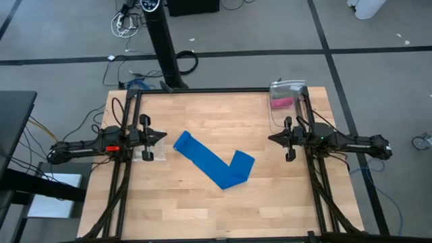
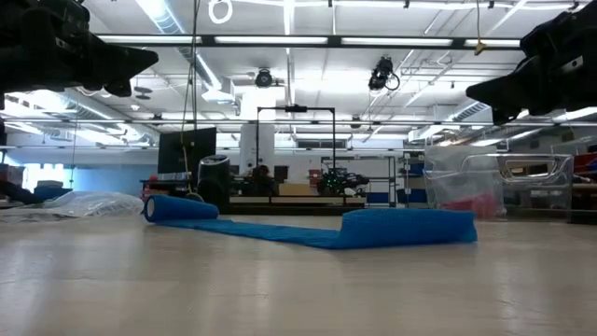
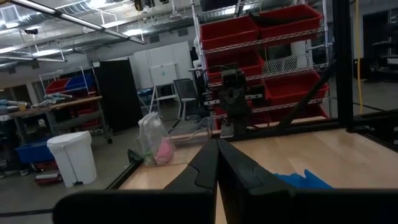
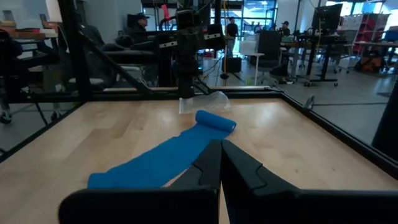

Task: Roll bandage
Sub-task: Roll the blue bandage

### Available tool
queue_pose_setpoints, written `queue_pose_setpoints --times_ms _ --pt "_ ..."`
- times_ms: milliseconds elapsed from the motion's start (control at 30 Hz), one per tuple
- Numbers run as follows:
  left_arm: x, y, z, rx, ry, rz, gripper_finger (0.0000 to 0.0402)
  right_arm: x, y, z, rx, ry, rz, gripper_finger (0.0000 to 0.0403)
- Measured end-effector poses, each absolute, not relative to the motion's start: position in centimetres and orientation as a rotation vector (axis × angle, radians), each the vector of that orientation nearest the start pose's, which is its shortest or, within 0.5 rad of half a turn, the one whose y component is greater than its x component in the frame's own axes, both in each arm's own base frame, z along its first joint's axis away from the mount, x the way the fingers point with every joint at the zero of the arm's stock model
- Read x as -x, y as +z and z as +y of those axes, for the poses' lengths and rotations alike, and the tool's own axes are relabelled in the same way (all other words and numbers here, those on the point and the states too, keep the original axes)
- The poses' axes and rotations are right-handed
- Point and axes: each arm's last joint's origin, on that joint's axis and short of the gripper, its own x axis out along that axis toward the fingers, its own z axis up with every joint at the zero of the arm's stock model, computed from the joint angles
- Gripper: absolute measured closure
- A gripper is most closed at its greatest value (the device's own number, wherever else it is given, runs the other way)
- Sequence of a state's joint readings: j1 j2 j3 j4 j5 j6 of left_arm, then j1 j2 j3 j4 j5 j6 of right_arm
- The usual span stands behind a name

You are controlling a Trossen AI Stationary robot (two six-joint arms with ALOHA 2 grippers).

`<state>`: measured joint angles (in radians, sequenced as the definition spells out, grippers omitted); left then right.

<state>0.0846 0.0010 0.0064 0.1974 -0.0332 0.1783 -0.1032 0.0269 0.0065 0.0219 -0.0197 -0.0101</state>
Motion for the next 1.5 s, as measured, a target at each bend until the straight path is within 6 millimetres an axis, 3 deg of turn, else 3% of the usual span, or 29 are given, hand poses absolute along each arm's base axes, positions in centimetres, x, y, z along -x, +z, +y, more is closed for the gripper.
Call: queue_pose_setpoints --times_ms 167,300,400,567,833,1033,1167,1500 --pt "-9.5 18.5 0.9 -0.183 0.135 -0.194 0.0387 -9.8 17.1 -1.0 0.009 -0.083 -0.059 0.0394" --pt "-9.5 18.6 0.9 -0.180 0.136 -0.202 0.0387 -9.8 17.9 -0.9 -0.155 -0.078 -0.151 0.0396" --pt "-9.5 18.6 0.9 -0.178 0.136 -0.209 0.0387 -9.5 19.1 -1.0 -0.130 -0.090 -0.276 0.0396" --pt "-9.4 18.7 0.9 -0.177 0.137 -0.216 0.0387 -9.6 19.3 -0.9 -0.083 -0.075 -0.283 0.0399" --pt "-9.4 18.7 0.9 -0.177 0.137 -0.222 0.0387 -10.6 18.3 -0.7 -0.080 -0.016 -0.163 0.0392" --pt "-9.4 18.7 0.9 -0.177 0.137 -0.223 0.0387 -11.8 17.6 -0.3 0.028 0.032 -0.088 0.0399" --pt "-9.4 18.9 0.9 -0.177 0.138 -0.237 0.0387 -12.8 17.5 0.1 -0.023 0.082 -0.031 0.0397" --pt "-9.2 19.5 0.9 -0.168 0.140 -0.301 0.0387 -16.5 16.1 0.7 -0.158 -0.041 0.256 0.0320"
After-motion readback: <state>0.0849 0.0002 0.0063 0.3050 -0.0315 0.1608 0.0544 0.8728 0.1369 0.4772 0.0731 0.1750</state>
